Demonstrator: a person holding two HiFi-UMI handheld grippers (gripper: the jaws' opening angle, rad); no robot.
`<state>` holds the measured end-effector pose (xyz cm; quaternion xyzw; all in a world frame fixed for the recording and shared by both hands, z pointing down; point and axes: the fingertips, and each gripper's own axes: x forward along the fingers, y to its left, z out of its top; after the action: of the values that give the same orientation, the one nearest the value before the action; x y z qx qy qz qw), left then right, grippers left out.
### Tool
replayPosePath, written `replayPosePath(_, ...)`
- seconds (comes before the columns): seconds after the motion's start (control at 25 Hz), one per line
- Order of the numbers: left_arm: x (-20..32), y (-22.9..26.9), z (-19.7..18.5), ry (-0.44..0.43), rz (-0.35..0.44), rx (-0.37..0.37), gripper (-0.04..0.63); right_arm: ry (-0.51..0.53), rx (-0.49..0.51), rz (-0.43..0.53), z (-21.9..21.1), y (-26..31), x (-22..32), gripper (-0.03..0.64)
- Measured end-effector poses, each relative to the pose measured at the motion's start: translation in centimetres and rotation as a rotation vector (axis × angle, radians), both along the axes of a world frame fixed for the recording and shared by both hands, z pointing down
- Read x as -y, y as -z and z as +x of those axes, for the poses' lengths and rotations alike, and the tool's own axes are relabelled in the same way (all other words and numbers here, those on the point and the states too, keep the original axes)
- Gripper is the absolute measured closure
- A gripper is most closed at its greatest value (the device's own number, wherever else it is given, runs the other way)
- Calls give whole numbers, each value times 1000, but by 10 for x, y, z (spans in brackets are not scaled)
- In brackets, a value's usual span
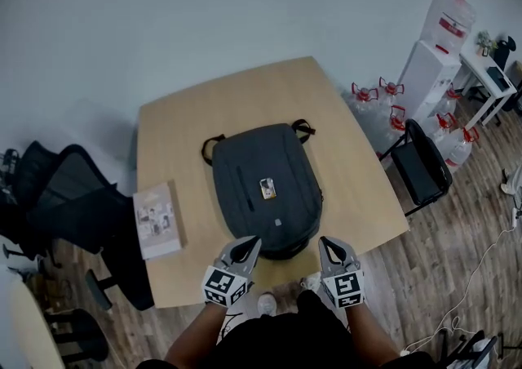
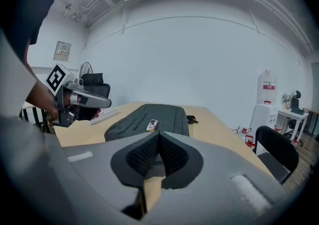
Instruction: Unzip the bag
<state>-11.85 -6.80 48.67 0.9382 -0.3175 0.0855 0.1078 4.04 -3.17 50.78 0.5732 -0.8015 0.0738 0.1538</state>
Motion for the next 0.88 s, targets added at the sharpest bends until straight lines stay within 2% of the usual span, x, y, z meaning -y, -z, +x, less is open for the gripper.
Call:
replayPosePath(0.28,36,-20,45,20,-21,71,578,60,-16,-73,38,-36,38,614)
replayPosePath(0.4,49,-28,60,35,-35,96,578,103,-49,-107,49,-51,54,613)
replayPosePath(0.56,61,-46,73,71,-60,168,578,163,-99,-165,61,-74,71,611)
replayPosePath(0.64,64,-56,76,92,-86,200,578,199,-98,-206,63,-83,78,525)
replayPosePath(0.88,81,-76,77,147,-104,260,575,282,-205,-257,66,-110,104,502)
